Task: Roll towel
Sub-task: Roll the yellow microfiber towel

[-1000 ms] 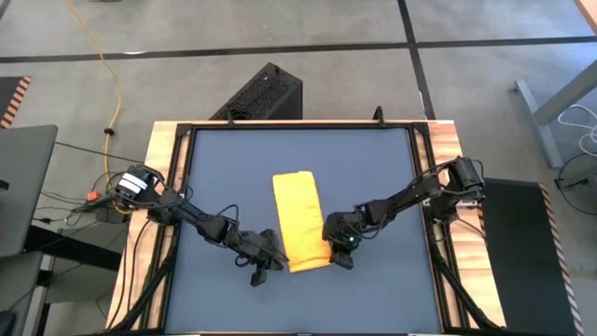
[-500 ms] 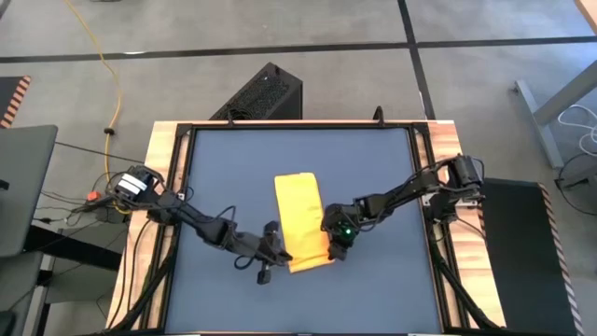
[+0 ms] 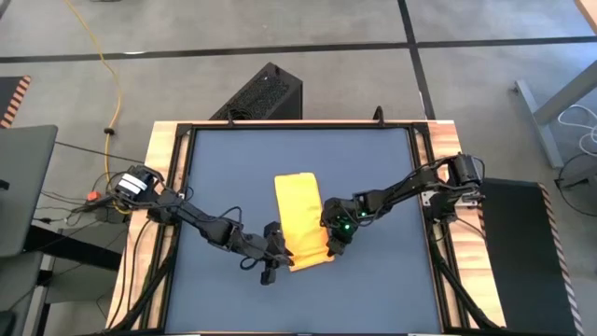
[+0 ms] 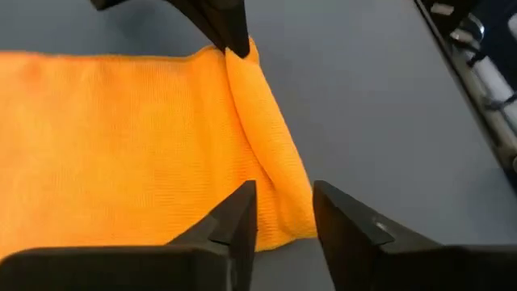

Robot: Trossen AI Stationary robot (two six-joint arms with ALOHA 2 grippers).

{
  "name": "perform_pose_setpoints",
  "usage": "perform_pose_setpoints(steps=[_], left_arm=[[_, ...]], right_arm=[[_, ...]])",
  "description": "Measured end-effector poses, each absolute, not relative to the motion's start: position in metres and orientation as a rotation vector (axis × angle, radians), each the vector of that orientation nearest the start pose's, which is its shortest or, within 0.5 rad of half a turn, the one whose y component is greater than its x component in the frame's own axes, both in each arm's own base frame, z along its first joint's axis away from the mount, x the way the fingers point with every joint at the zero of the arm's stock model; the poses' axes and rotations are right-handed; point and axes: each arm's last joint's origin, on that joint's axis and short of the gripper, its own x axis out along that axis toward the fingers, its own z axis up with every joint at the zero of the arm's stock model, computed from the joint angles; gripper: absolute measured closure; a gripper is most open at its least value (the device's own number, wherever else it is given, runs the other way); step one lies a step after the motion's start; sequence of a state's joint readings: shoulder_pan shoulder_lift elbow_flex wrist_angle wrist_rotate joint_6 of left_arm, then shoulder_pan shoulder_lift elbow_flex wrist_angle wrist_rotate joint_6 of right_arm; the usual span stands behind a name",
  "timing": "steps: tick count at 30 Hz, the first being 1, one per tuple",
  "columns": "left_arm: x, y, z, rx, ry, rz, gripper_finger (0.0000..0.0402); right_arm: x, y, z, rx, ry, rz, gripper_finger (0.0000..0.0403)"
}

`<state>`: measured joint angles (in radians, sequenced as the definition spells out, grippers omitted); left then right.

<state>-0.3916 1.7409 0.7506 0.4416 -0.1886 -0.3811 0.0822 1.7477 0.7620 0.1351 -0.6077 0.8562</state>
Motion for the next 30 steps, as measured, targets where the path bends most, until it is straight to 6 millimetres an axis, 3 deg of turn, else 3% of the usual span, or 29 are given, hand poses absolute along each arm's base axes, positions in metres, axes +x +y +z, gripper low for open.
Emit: perform_pose_setpoints(steps=[7,19,23,30], left_arm=[[0.307,-0.13,0.14,-0.326,0.553,-0.091,0.025],[0.321,-0.142,0.125,-0.312,0.567,-0.097,0.0247],[0.321,-0.142,0.126,-0.302,0.56,-0.101,0.027],[0.32,-0.14,0.123,-0.307,0.594,-0.089,0.0345]], right_arm=[[0.31,0.042,0.124,0.995,1.076,0.251,0.0373],[0.31,0.041,0.124,0.987,1.071,0.248,0.0373],[0.31,0.041,0.123,0.987,1.075,0.246,0.0372],[0.31,0.041,0.123,0.982,1.073,0.249,0.0371]])
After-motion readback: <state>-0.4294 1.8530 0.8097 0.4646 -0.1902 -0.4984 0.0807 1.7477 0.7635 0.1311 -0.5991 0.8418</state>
